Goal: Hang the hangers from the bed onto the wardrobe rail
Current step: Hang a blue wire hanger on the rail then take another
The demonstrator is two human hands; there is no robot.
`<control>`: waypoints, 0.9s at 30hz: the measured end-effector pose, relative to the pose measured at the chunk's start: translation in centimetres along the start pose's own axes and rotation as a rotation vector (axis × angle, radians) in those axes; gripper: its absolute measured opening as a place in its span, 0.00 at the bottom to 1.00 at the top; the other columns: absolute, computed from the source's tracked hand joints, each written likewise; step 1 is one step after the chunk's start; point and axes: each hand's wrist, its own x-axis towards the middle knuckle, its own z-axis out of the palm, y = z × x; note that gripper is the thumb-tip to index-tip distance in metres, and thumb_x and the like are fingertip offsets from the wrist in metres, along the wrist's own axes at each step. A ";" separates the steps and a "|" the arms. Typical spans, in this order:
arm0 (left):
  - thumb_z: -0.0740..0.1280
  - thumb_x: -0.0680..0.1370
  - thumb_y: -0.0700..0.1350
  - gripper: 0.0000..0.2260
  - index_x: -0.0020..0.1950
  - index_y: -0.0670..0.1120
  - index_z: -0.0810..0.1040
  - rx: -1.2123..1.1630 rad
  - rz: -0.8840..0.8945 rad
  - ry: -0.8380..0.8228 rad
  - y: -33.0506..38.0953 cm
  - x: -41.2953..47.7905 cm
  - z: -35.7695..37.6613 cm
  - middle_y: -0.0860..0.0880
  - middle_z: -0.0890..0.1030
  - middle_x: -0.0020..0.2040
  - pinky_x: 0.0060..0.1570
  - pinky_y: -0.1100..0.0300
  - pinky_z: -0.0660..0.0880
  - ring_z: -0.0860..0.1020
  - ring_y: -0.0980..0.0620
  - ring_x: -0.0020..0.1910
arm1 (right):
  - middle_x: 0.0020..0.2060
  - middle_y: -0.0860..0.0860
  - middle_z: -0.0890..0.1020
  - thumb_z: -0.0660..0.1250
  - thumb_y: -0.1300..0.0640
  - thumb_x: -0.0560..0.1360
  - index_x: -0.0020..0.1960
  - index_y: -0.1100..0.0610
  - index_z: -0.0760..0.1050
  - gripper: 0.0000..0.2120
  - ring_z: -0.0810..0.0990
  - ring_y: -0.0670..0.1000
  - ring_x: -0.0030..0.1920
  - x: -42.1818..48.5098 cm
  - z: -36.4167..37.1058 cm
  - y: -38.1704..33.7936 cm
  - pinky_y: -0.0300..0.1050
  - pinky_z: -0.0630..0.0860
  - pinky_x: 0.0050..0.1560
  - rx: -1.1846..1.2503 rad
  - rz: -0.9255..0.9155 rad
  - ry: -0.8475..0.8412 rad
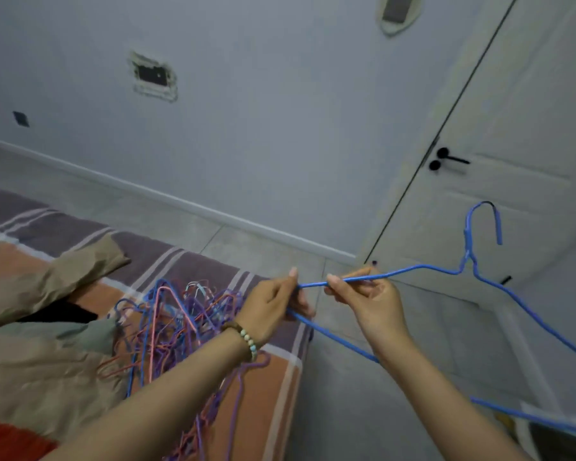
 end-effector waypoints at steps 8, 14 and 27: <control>0.56 0.73 0.56 0.19 0.32 0.43 0.70 -0.013 0.346 -0.382 17.3 -1.0 18.3 0.44 0.82 0.28 0.20 0.62 0.73 0.75 0.51 0.18 | 0.32 0.54 0.84 0.71 0.63 0.70 0.37 0.61 0.70 0.10 0.85 0.51 0.37 -5.1 -17.8 -17.8 0.37 0.80 0.39 -0.079 -0.269 0.272; 0.57 0.73 0.56 0.19 0.36 0.42 0.74 0.010 0.537 -0.700 27.9 -6.7 33.9 0.41 0.83 0.31 0.22 0.61 0.74 0.75 0.49 0.20 | 0.36 0.54 0.85 0.72 0.56 0.67 0.38 0.57 0.70 0.11 0.85 0.50 0.39 -13.6 -32.0 -28.2 0.37 0.79 0.40 -0.056 -0.356 0.509; 0.58 0.79 0.49 0.18 0.33 0.41 0.72 -0.191 0.696 -0.875 38.4 -23.9 63.3 0.42 0.79 0.24 0.19 0.63 0.71 0.72 0.50 0.17 | 0.35 0.50 0.82 0.70 0.62 0.72 0.51 0.57 0.70 0.11 0.83 0.45 0.33 -30.3 -56.2 -39.9 0.35 0.78 0.35 0.120 -0.515 0.890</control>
